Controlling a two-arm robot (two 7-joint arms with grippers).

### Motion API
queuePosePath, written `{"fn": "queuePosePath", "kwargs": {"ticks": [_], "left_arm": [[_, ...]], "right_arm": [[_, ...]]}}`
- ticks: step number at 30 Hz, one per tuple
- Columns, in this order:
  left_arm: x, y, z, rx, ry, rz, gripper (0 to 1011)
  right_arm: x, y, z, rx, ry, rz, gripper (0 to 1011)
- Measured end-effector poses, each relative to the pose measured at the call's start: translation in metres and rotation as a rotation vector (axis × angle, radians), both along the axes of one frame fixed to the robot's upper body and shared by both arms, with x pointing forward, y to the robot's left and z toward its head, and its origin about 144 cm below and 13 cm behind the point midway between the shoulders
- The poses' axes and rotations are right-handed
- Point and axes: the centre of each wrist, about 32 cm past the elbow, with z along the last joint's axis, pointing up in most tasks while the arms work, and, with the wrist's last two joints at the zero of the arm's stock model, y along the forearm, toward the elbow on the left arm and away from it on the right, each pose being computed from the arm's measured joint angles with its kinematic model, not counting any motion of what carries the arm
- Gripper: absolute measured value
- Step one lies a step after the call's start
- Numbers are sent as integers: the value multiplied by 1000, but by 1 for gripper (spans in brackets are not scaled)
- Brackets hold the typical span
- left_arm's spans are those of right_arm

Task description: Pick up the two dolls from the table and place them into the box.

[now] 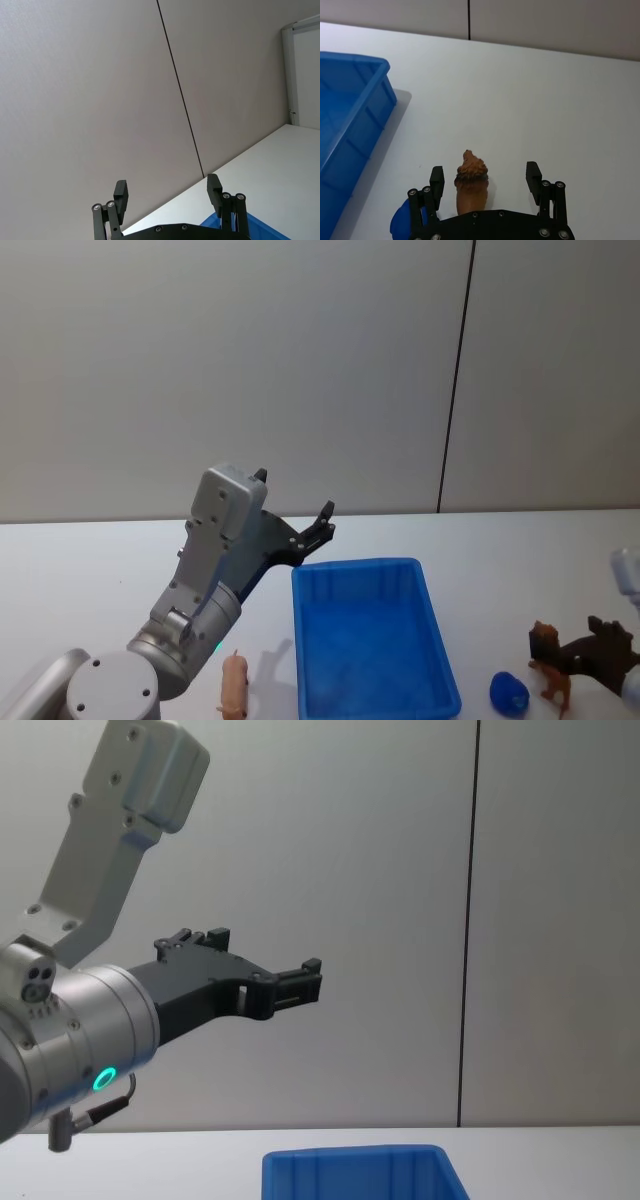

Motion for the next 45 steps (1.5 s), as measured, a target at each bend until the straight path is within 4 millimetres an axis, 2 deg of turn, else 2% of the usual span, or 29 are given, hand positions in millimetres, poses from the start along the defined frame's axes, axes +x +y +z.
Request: {"fn": "queuePosePath", "kwargs": {"ticks": [17,20,26,27,30,33,34,39,45], "left_arm": [[0,0,0,0,0,0,1001],[0,0,0,0,0,0,1001],[0,0,0,0,0,0,1001],[0,0,0,0,0,0,1001],[0,0,0,0,0,0,1001],[0,0,0,0,0,0,1001],[0,0,0,0,0,0,1001],[0,0,0,0,0,0,1001],[0,0,0,0,0,0,1001]], "right_arm": [[-1,6,-15,10,94,1,1001],[-1,6,-17,12,104,1,952],[-2,7,-20,18,123,3,796],[-2,7,-20,19,124,3,740],[-2,7,-21,21,128,2,684],[-2,7,-21,24,133,0,544],[-2,7,-21,24,133,0,544],[-2,5,-21,29,137,-10,369],[-3,4,-18,30,123,-18,343]]}}
